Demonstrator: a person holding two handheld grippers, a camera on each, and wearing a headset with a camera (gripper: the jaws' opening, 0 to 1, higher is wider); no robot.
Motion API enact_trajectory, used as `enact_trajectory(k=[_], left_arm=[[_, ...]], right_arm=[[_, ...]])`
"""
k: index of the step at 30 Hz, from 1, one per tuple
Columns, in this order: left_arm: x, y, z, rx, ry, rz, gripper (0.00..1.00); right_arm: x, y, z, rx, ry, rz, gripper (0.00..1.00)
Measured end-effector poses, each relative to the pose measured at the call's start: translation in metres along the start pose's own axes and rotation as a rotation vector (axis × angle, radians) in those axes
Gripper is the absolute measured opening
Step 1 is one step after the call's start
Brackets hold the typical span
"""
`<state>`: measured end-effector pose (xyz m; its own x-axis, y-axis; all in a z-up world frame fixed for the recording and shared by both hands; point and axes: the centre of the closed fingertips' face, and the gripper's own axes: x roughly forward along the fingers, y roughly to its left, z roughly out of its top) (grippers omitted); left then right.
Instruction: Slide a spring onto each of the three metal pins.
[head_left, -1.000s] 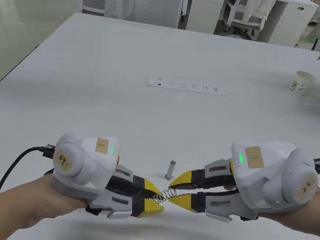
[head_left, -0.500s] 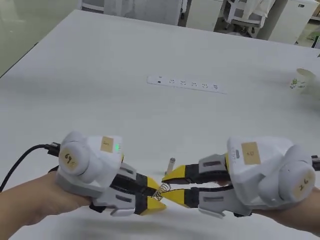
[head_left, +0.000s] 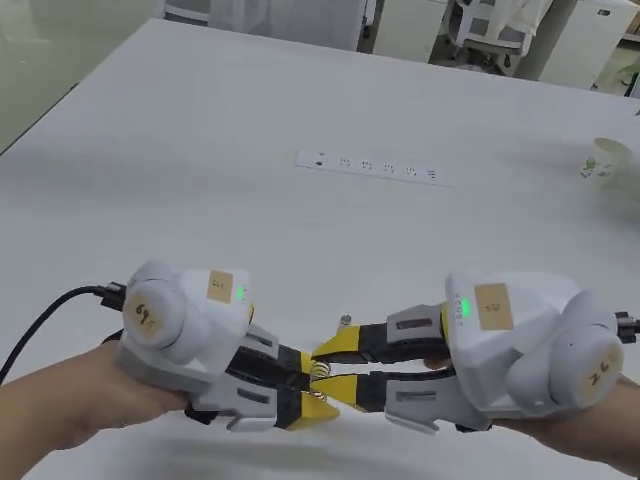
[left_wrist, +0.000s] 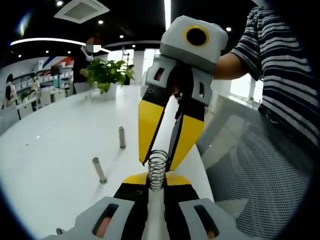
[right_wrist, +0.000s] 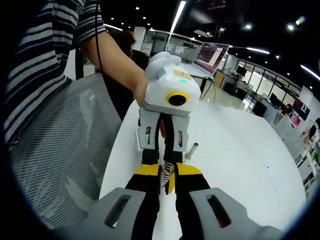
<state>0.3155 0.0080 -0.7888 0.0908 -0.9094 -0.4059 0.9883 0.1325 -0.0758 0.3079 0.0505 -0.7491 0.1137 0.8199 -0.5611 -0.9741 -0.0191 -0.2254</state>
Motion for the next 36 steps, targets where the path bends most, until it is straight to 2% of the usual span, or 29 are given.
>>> enact_trajectory(k=[21, 36], left_arm=[[-0.0041, 0.0018, 0.0003, -0.038, -0.006, 0.016, 0.04], [-0.0085, 0.0049, -0.0024, -0.069, -0.009, 0.045, 0.12]], right_arm=[[-0.0006, -0.0036, 0.0038, -0.025, 0.003, 0.001, 0.07], [-0.0036, -0.0070, 0.0030, -0.030, 0.012, -0.013, 0.07]])
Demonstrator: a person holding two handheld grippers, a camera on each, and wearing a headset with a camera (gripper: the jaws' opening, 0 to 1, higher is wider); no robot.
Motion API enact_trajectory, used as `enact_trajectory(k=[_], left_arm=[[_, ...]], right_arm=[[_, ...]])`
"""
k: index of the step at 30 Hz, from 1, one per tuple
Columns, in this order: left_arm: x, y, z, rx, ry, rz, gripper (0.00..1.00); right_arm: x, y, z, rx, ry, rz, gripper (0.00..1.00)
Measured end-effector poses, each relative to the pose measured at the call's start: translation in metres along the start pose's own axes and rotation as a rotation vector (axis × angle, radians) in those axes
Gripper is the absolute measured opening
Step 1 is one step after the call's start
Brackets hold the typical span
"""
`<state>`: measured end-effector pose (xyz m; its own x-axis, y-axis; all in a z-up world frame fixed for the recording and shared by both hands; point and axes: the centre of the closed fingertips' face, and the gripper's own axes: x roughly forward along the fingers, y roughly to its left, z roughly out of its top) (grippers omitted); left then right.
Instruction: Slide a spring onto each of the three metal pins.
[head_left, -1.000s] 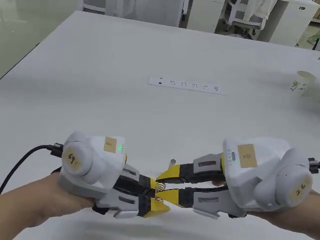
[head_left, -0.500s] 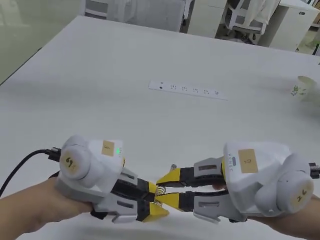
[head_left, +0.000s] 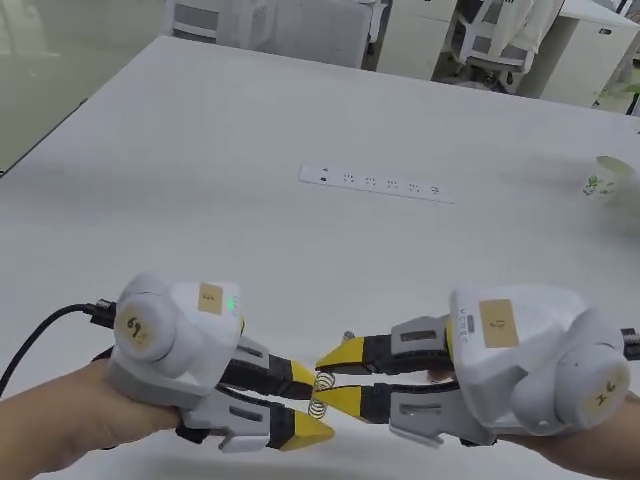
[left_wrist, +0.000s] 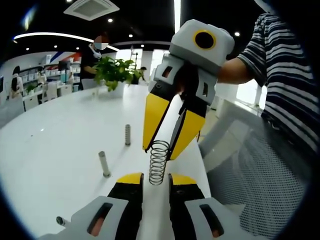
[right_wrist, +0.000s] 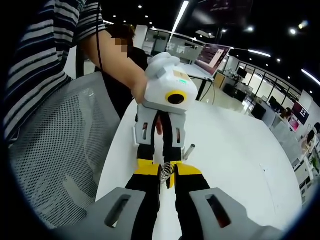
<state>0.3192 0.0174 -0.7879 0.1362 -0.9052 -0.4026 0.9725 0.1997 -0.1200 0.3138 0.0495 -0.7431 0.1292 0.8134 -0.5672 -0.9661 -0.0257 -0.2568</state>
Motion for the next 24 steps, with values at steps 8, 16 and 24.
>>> enact_trajectory(k=[8, 16, 24], left_arm=[[-0.004, 0.001, -0.001, -0.012, -0.009, 0.013, 0.14], [-0.016, 0.006, -0.006, -0.035, -0.016, 0.037, 0.14], [-0.028, 0.009, -0.011, -0.063, -0.020, 0.060, 0.18]], right_arm=[[-0.002, -0.005, -0.004, 0.002, 0.010, -0.020, 0.07], [-0.003, -0.008, -0.008, 0.001, 0.021, -0.030, 0.07], [-0.003, -0.012, -0.010, -0.003, 0.030, -0.042, 0.07]])
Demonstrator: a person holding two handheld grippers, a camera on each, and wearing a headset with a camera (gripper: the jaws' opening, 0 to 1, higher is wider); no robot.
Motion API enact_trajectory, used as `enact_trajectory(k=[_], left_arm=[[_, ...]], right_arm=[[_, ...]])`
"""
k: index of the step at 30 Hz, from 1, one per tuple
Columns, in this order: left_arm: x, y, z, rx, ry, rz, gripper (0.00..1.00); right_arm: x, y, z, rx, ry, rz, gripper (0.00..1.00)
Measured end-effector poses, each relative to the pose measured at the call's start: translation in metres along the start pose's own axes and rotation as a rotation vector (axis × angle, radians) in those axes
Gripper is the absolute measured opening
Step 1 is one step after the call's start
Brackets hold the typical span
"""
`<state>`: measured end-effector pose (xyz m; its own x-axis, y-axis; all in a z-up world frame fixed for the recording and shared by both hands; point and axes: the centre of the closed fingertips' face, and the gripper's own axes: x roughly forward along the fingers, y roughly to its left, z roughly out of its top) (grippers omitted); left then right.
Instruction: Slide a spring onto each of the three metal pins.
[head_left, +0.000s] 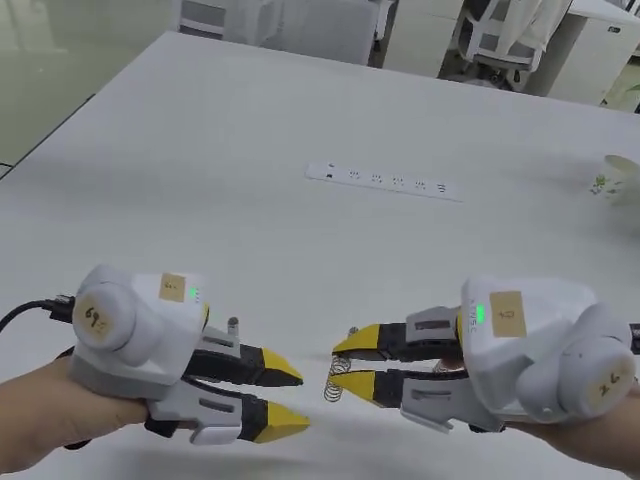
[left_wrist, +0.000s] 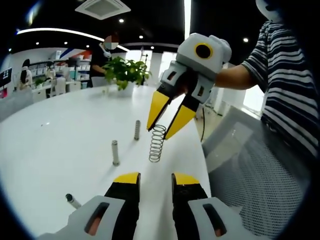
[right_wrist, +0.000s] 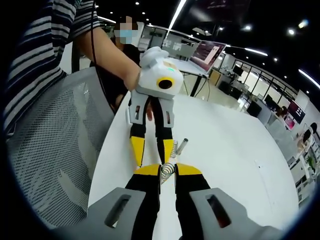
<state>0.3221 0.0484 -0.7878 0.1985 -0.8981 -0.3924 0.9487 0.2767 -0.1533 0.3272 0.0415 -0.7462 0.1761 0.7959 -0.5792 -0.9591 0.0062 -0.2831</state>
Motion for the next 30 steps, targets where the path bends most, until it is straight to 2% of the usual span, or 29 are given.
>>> enact_trajectory(k=[10, 18, 23, 27, 30], left_arm=[[-0.023, 0.006, -0.010, -0.043, -0.010, 0.052, 0.24], [-0.045, 0.013, -0.014, -0.087, -0.037, 0.113, 0.32], [-0.055, 0.020, -0.020, -0.097, -0.036, 0.153, 0.36], [-0.063, 0.027, -0.022, -0.108, -0.048, 0.194, 0.44], [-0.069, 0.030, -0.026, -0.107, -0.043, 0.220, 0.51]], right_arm=[[-0.002, -0.004, -0.007, -0.002, 0.021, -0.018, 0.07], [0.000, -0.006, -0.009, 0.004, 0.024, -0.029, 0.07], [0.001, -0.007, -0.011, 0.004, 0.030, -0.031, 0.07], [0.001, -0.008, -0.014, 0.005, 0.037, -0.034, 0.07], [0.000, -0.009, -0.017, 0.011, 0.043, -0.041, 0.07]])
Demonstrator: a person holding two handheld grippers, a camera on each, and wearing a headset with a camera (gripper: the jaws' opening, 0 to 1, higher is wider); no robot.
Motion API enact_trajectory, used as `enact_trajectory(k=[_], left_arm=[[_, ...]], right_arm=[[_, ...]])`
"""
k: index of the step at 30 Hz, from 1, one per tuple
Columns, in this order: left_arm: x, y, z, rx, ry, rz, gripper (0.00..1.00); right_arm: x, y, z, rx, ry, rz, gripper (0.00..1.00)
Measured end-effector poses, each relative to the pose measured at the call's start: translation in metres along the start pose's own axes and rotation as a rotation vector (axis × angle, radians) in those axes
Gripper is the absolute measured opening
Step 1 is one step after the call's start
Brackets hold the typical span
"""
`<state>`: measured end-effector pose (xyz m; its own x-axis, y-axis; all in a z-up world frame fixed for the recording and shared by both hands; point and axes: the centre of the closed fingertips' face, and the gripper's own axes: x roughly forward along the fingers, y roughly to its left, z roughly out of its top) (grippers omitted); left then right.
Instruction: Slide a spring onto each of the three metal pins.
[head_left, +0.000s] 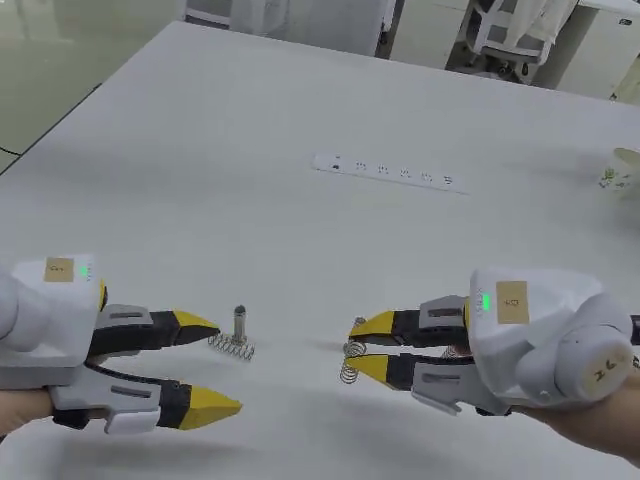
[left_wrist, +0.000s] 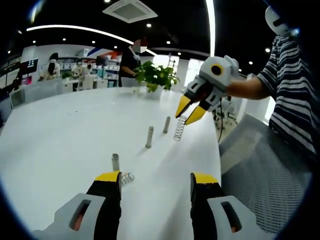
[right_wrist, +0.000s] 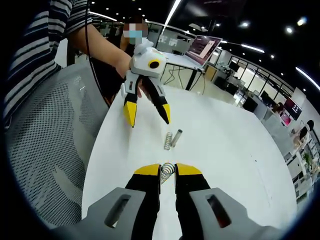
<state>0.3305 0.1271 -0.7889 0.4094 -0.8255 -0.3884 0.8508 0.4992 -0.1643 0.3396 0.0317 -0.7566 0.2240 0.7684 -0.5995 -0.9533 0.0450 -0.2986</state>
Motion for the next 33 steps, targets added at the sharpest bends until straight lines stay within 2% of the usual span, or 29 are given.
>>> enact_trajectory(k=[8, 17, 33], left_arm=[[-0.011, 0.013, -0.006, -0.015, -0.004, 0.054, 0.68], [-0.016, 0.023, -0.007, -0.037, -0.024, 0.113, 0.96], [-0.020, 0.027, -0.010, -0.061, -0.029, 0.134, 0.98]], right_arm=[[-0.002, -0.005, -0.006, 0.011, 0.011, -0.020, 0.07], [-0.003, -0.019, -0.012, 0.011, 0.030, -0.067, 0.07], [-0.010, -0.058, -0.018, 0.075, 0.026, -0.157, 0.08]])
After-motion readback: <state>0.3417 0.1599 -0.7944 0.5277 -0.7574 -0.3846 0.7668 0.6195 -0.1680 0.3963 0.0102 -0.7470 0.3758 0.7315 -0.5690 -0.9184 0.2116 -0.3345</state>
